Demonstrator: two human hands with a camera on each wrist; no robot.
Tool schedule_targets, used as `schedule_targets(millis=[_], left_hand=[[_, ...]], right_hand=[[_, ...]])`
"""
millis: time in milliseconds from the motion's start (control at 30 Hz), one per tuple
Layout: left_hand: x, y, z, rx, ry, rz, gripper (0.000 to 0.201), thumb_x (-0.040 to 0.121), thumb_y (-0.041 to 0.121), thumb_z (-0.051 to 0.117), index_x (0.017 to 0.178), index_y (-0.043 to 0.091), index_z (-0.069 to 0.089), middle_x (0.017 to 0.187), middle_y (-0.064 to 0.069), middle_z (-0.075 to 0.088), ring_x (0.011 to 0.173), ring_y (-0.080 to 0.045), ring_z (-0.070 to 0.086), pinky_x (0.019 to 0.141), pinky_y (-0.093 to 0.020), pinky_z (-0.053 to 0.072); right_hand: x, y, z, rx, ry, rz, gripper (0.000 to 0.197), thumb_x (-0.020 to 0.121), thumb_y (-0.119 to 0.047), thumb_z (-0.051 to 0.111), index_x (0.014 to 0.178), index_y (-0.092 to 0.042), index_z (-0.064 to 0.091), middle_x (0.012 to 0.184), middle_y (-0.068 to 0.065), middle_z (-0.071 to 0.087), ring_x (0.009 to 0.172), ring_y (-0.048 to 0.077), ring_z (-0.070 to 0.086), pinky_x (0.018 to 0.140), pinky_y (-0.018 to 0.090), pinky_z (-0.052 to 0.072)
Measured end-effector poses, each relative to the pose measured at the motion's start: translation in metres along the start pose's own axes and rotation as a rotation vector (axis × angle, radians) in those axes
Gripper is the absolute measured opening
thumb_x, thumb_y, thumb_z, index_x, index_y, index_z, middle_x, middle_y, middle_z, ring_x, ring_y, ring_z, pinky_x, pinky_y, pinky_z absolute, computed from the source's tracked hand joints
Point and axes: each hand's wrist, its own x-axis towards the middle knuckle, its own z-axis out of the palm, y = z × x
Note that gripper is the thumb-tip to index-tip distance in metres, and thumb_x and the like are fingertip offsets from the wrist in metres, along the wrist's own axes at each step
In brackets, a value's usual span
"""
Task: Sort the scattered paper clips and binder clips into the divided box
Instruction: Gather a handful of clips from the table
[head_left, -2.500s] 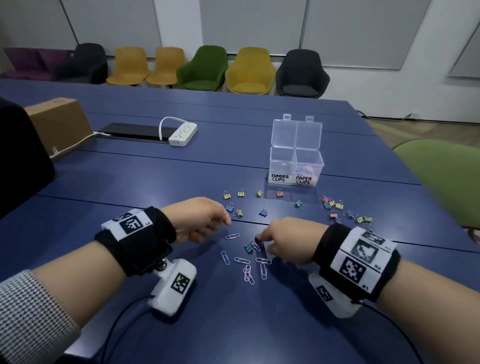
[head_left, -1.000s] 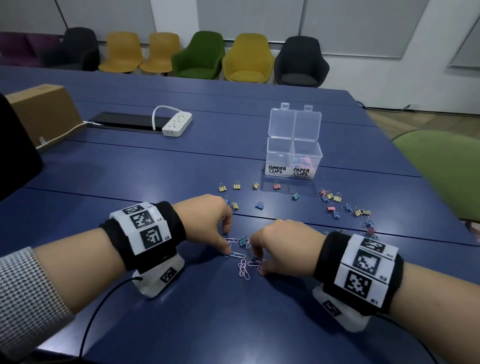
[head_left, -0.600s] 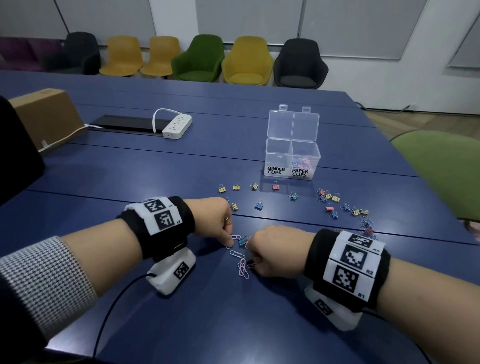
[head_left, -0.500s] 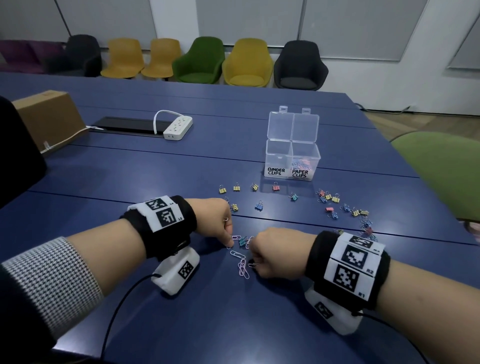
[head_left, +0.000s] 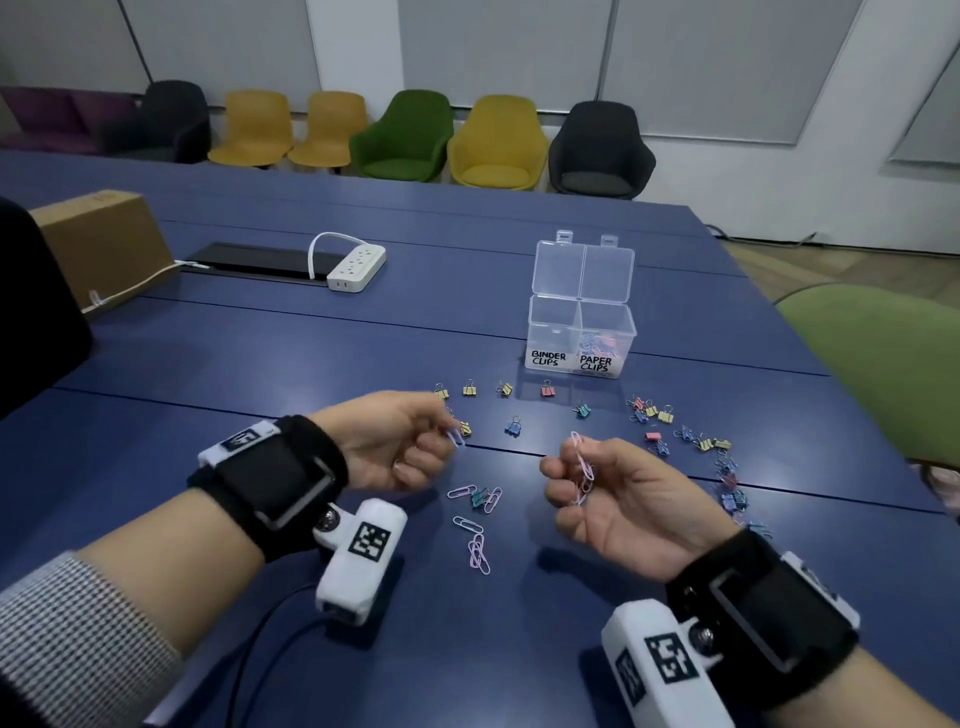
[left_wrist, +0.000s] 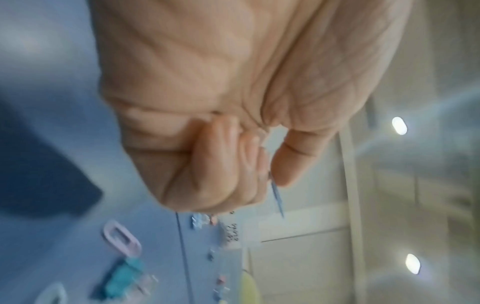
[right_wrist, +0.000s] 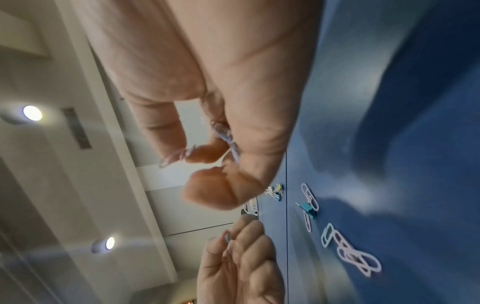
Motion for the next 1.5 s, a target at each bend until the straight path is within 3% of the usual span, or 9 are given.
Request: schedule_targets(millis=[167,333,500,600,700,900,1067,1233,1500], left_hand=[[-0.007,-0.01,0.01,-0.614,-0.167,0.076,0.006,0.063,0.01,0.038,0.057,0.011,0.04,0.066,0.001,0.03,0.05,-0.013,0.029,0.038,-0.021,0.03],[-0.004,-0.023,0.015,-0.677,-0.11,0.092,0.02,0.066,0.014,0.036,0.053,0.005,0.048,0.059,-0.004,0.041,0.043,-0.016,0.04,0.037,-0.019,0.034],[-0.004,-0.013,0.01,-0.348,0.034,0.055,0.028,0.084,0.026,0.051,0.06,0.013,0.046,0.05,0.005,0.03,0.035,-0.008,0.029,0.033,-0.016,0.019],[-0.003,-0.009,0.012,0.112,0.173,0.107,0.033,0.094,0.029,0.053,0.064,0.017,0.047,0.048,0.007,0.022,0.035,-0.005,0.016,0.036,-0.014,0.01],[-0.005,-0.003,0.014,0.607,0.225,0.164,0.027,0.088,0.032,0.065,0.068,0.015,0.055,0.05,0.005,0.03,0.039,-0.01,0.021,0.04,-0.016,0.016],[-0.009,-0.005,0.026,1.266,0.249,0.212,0.026,0.075,0.037,0.077,0.094,0.022,0.067,0.043,0.012,0.041,0.04,-0.001,0.039,0.044,-0.015,0.029],[-0.008,-0.016,0.031,1.42,0.261,0.198,0.026,0.071,0.036,0.078,0.088,0.021,0.065,0.071,0.008,0.056,0.071,-0.014,0.058,0.063,-0.024,0.048],[-0.007,-0.016,0.039,1.563,0.3,0.229,0.011,0.078,0.023,0.069,0.08,0.015,0.061,0.065,0.005,0.05,0.064,-0.017,0.046,0.048,-0.019,0.031],[-0.003,-0.017,0.036,1.625,0.288,0.224,0.023,0.081,0.015,0.059,0.059,0.013,0.052,0.057,-0.004,0.049,0.054,-0.019,0.038,0.047,-0.022,0.03]], right_hand=[[0.001,0.006,0.002,0.084,-0.059,-0.018,0.033,0.049,-0.01,0.083,0.067,-0.007,0.057,0.071,0.008,0.055,0.052,0.016,0.052,0.047,0.026,0.049],[0.009,0.001,0.007,0.0,0.049,0.099,0.03,0.068,-0.02,0.077,0.059,-0.013,0.049,0.052,-0.002,0.038,0.035,0.007,0.032,0.031,0.017,0.026],[0.01,-0.008,0.028,-1.259,0.218,0.035,0.018,0.095,-0.022,0.051,0.091,-0.013,0.067,0.058,-0.004,0.044,0.038,0.003,0.04,0.039,0.016,0.032],[0.013,-0.005,0.034,-2.037,0.107,0.081,0.037,0.093,-0.027,0.05,0.129,-0.025,0.056,0.12,0.0,0.066,0.108,0.011,0.061,0.091,0.023,0.046],[0.016,0.001,0.041,-2.264,0.024,0.187,0.05,0.093,-0.023,0.047,0.142,-0.03,0.039,0.125,0.009,0.06,0.112,0.03,0.056,0.085,0.032,0.045],[0.015,0.009,0.047,-2.324,0.1,0.253,0.027,0.091,-0.021,0.047,0.111,-0.006,0.057,0.107,0.016,0.065,0.091,0.034,0.058,0.072,0.034,0.048],[0.009,0.026,0.065,-2.331,0.191,0.155,0.038,0.088,-0.041,0.056,0.071,-0.014,0.037,0.099,0.014,0.06,0.092,0.033,0.058,0.067,0.029,0.035],[0.024,0.042,0.075,-2.37,0.177,0.07,0.031,0.088,-0.033,0.06,0.109,-0.01,0.056,0.111,0.011,0.062,0.102,0.031,0.061,0.069,0.031,0.036],[0.025,0.043,0.08,-2.355,0.172,0.072,0.011,0.09,-0.005,0.045,0.097,-0.011,0.052,0.105,0.013,0.06,0.104,0.034,0.059,0.071,0.033,0.035]])
